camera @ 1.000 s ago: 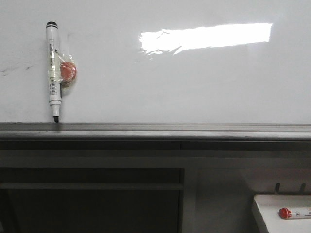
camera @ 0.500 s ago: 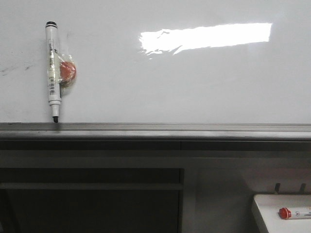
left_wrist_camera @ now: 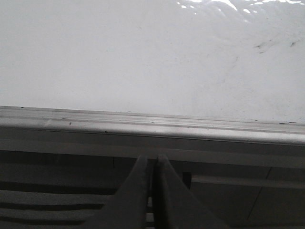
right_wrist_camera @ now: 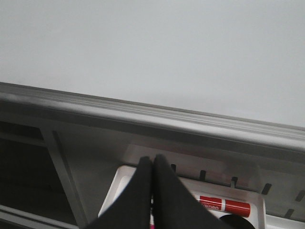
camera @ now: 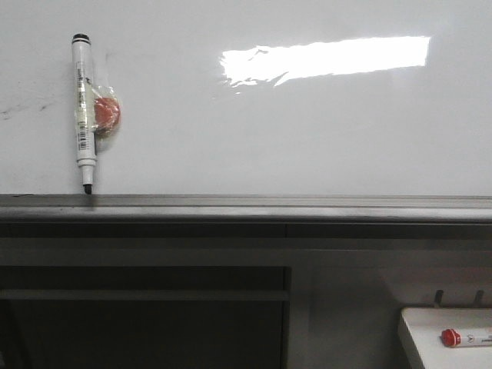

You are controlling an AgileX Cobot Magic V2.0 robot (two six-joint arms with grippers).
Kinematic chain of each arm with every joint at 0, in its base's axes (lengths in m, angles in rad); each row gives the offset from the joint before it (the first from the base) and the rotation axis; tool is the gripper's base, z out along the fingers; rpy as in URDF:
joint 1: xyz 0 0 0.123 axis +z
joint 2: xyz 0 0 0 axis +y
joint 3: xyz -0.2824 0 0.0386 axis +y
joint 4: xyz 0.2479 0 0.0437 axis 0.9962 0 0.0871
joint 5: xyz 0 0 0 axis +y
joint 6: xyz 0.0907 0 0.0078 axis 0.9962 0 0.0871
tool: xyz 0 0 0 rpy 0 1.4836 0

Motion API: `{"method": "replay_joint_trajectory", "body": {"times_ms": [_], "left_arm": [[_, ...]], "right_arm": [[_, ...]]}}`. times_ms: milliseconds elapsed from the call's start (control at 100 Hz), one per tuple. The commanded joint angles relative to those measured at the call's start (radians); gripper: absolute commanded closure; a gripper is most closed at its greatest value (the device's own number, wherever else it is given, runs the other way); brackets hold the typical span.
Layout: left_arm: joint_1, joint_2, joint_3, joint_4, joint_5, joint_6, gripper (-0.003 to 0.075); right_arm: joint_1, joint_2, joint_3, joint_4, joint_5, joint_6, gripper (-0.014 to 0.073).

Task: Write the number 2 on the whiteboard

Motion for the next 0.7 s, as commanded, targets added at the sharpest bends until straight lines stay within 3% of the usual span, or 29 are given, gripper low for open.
{"method": "replay_joint_trajectory", "body": {"times_ms": [0,90,240,350,560,640,690], "left_arm": [[-0.007,-0.025,0.013,-0.009,-0.077,-0.005,0.0741],[-0.007,-0.025,0.013,-0.085,-0.098,-0.005,0.0741],[-0.007,-0.025,0.011,-0.69,-0.154,-0.019,0.0741],[-0.007,-0.025,0.011,-0.875,-0.178,-0.019,0.0741],[-0.007,-0.025,-0.019,-0.897,-0.16,0.024,0.0741],[-0.007,-0.012,-0.091,-0.778,-0.098,0.109,0.0741],[-0.005,0.015,-0.156,-0.625,-0.046,0.126,0.0741]], "right_arm": [[-0.001,-0.021,0.024,-0.005,-0.079,0.0,0.0666],[-0.001,-0.021,0.024,0.004,-0.147,0.002,0.0666],[-0.001,-0.021,0.024,0.257,-0.336,0.002,0.0666],[-0.001,-0.021,0.024,0.414,-0.371,0.002,0.0666],[-0.001,-0.021,0.007,0.716,-0.429,0.002,0.0666],[-0.001,-0.019,-0.053,0.672,-0.407,-0.011,0.0659],[-0.001,-0.012,-0.105,0.605,-0.355,-0.037,0.0644]]}}
